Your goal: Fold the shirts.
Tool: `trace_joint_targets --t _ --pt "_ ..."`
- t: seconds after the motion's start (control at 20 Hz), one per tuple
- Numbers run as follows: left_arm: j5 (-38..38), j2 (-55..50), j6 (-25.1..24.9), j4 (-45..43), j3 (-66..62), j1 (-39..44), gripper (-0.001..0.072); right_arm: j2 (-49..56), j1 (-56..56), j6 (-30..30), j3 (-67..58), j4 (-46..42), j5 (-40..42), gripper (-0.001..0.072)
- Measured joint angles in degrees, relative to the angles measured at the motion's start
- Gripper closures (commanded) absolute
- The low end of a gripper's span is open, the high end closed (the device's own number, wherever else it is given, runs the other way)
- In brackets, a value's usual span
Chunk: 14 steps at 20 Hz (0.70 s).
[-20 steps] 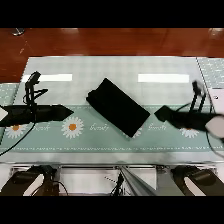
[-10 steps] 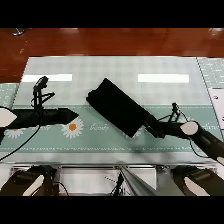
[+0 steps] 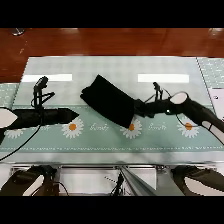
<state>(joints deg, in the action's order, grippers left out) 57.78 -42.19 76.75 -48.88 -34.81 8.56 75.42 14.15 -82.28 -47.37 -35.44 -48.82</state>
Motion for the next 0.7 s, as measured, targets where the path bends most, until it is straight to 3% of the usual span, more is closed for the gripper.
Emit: trace_joint_targets --t 0.4,0.7 --pt "-0.35 0.0 -0.17 -0.02 0.0 0.0 0.0685 1.2 -2.32 -6.54 -36.83 -17.18 -17.9 0.0674" --pt "-0.33 0.0 0.24 0.11 0.0 0.0 0.0685 1.25 -13.81 -8.9 -52.85 -22.43 -32.98 0.0674"
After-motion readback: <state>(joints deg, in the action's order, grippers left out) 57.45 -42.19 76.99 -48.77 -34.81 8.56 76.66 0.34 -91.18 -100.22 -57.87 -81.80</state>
